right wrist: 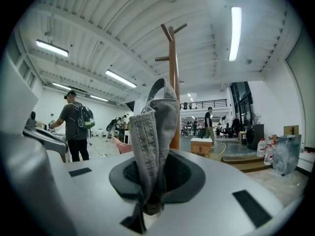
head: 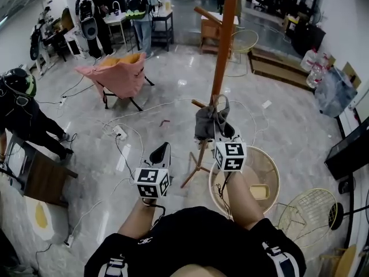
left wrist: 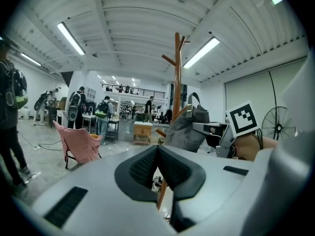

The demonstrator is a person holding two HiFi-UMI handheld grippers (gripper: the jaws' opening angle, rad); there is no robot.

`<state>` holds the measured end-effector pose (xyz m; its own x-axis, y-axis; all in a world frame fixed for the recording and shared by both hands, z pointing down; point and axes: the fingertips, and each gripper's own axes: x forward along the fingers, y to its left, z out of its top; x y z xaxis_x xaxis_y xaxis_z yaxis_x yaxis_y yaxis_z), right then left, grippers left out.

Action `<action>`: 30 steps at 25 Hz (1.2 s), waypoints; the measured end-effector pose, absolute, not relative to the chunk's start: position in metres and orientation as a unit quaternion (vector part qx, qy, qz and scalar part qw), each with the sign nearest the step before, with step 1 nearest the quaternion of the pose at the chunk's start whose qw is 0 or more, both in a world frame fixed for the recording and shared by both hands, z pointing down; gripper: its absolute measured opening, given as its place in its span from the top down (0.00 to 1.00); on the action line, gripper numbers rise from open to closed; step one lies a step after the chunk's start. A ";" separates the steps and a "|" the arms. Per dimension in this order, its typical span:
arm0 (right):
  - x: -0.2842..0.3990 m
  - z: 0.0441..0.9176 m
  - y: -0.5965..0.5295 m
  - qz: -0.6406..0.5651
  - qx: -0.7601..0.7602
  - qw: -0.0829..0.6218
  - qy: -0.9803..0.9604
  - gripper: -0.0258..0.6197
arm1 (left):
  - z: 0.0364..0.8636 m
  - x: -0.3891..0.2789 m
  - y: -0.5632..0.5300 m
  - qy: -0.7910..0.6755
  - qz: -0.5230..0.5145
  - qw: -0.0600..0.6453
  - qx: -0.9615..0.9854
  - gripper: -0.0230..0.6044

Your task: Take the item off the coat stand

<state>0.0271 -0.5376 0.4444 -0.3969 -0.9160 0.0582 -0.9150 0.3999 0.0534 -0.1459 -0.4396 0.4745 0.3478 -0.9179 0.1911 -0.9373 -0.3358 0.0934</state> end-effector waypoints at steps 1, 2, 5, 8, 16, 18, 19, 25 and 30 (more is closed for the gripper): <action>0.029 0.439 -0.533 -0.008 0.545 0.032 -0.838 0.87 | 0.475 -0.143 -0.440 -0.567 0.053 0.094 0.817 0.94; 0.030 0.434 -0.527 -0.009 0.543 0.026 -0.839 0.87 | 0.475 -0.141 -0.441 -0.565 0.054 0.094 0.818 0.94; 0.034 0.423 -0.509 -0.013 0.539 0.008 -0.842 0.87 | 0.478 -0.136 -0.441 -0.559 0.056 0.096 0.822 0.94; 0.043 0.422 -0.492 -0.002 0.534 -0.005 -0.845 0.87 | 0.481 -0.128 -0.444 -0.553 0.060 0.098 0.825 0.94; 0.068 0.478 -0.466 0.042 0.550 0.034 -0.833 0.87 | 0.486 -0.097 -0.451 -0.528 0.069 0.102 0.840 0.94; 0.075 0.487 -0.465 0.049 0.557 0.042 -0.828 0.87 | 0.487 -0.091 -0.452 -0.522 0.072 0.103 0.844 0.94; 0.079 0.489 -0.464 0.051 0.560 0.045 -0.826 0.87 | 0.488 -0.089 -0.452 -0.519 0.073 0.104 0.845 0.94; 0.091 0.485 -0.461 0.047 0.572 0.042 -0.818 0.87 | 0.491 -0.075 -0.451 -0.504 0.077 0.103 0.854 0.94; 0.099 0.481 -0.458 0.045 0.575 0.040 -0.816 0.87 | 0.490 -0.065 -0.450 -0.498 0.079 0.103 0.857 0.94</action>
<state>0.0989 -0.4584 0.4809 -0.3349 -0.9350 0.1171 -0.9422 0.3341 -0.0266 -0.0650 -0.4497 0.4904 0.4916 -0.8373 0.2393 -0.8702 -0.4828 0.0981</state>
